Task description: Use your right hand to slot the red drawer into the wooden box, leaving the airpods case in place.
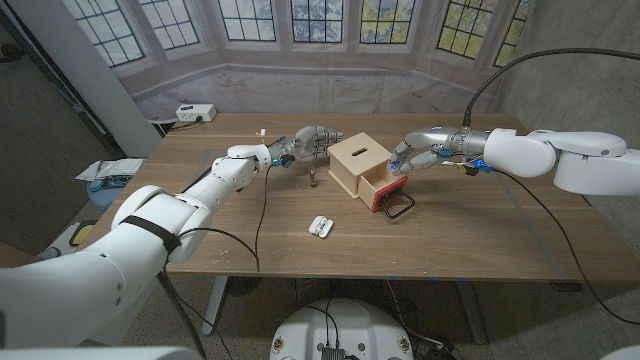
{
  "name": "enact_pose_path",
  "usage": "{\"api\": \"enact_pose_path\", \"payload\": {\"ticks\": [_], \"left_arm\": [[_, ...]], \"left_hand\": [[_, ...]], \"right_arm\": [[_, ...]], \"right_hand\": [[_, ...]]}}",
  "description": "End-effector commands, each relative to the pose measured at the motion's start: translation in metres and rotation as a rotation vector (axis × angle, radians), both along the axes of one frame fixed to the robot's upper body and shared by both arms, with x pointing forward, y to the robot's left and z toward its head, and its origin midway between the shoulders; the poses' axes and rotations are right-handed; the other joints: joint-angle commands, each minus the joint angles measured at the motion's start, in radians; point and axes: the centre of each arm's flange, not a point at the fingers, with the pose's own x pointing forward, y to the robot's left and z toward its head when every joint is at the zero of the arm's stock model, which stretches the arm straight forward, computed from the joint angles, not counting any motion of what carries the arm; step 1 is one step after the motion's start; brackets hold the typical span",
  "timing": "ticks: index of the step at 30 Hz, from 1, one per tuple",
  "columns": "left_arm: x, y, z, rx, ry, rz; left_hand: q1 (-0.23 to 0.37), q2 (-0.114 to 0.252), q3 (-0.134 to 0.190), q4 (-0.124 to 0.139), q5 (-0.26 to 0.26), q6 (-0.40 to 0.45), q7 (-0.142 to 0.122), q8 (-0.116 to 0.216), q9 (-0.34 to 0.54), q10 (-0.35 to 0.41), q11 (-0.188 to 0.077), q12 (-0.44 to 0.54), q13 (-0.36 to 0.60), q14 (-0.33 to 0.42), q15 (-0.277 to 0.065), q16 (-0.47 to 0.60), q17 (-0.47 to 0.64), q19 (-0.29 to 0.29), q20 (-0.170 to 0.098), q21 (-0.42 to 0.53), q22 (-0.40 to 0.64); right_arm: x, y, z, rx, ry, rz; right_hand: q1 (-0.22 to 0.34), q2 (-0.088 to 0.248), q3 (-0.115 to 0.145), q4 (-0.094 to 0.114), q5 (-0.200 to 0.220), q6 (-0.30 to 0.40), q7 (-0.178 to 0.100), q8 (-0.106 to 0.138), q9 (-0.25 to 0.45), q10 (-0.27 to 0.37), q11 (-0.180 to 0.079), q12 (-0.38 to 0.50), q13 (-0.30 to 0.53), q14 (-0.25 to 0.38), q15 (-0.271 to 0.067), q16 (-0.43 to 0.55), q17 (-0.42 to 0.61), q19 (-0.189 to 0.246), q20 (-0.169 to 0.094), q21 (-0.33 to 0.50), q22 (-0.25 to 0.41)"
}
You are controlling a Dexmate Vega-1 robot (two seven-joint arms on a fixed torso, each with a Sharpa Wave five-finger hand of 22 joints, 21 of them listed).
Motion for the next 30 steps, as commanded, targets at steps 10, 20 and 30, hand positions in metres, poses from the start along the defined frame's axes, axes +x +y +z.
{"api": "enact_pose_path", "payload": {"ticks": [10,20,30], "left_arm": [[0.002,-0.003,0.002,0.018,0.004,-0.008],[0.005,-0.005,0.005,0.025,0.011,-0.002],[0.009,-0.005,0.007,0.031,0.023,0.025]], "left_hand": [[-0.008,0.002,0.003,-0.007,0.001,0.004,-0.001,0.002,0.003,0.005,0.004,-0.001,0.003,0.008,-0.003,0.002,0.002,0.003,0.005,-0.005,0.005],[-0.008,0.002,0.003,-0.008,0.001,0.004,-0.001,0.002,0.003,0.005,0.005,-0.001,0.003,0.007,-0.004,0.002,0.002,0.003,0.005,-0.005,0.005],[-0.008,0.003,0.003,-0.009,0.001,0.003,-0.002,0.002,0.003,0.004,0.002,-0.002,0.003,0.007,-0.004,0.002,0.003,0.004,0.004,-0.005,0.005]], "right_arm": [[-0.011,-0.005,-0.023,0.079,0.046,-0.084],[-0.015,-0.006,-0.025,0.132,0.075,-0.127],[-0.018,-0.003,-0.030,0.176,0.104,-0.160]], "right_hand": [[-0.020,0.005,0.000,0.010,-0.005,-0.006,-0.003,0.003,0.001,-0.004,-0.003,-0.011,-0.001,-0.009,-0.142,0.011,0.006,-0.006,-0.006,-0.001,0.004],[-0.039,0.002,-0.005,0.015,-0.008,-0.018,-0.002,0.000,-0.001,-0.022,-0.003,-0.025,-0.008,-0.021,-0.136,0.007,0.001,-0.006,-0.002,0.000,0.004],[-0.055,-0.001,-0.006,0.015,-0.010,-0.047,-0.008,-0.008,-0.004,-0.057,0.004,-0.047,-0.020,-0.031,-0.129,0.004,-0.008,-0.006,-0.001,0.000,0.004]]}}
